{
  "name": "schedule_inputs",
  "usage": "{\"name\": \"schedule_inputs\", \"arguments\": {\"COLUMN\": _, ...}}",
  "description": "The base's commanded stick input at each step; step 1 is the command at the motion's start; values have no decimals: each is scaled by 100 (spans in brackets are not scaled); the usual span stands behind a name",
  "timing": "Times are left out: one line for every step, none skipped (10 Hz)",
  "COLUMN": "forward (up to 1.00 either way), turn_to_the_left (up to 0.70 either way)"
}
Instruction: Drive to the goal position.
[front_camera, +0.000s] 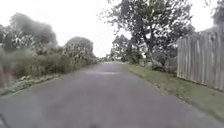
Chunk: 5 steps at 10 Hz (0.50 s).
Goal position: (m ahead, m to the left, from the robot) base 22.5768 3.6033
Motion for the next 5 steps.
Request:
{"name": "schedule_inputs", "arguments": {"forward": 100, "turn_to_the_left": 0}}
{"name": "schedule_inputs", "arguments": {"forward": 100, "turn_to_the_left": 0}}
{"name": "schedule_inputs", "arguments": {"forward": 100, "turn_to_the_left": 0}}
{"name": "schedule_inputs", "arguments": {"forward": 100, "turn_to_the_left": 0}}
{"name": "schedule_inputs", "arguments": {"forward": 100, "turn_to_the_left": 0}}
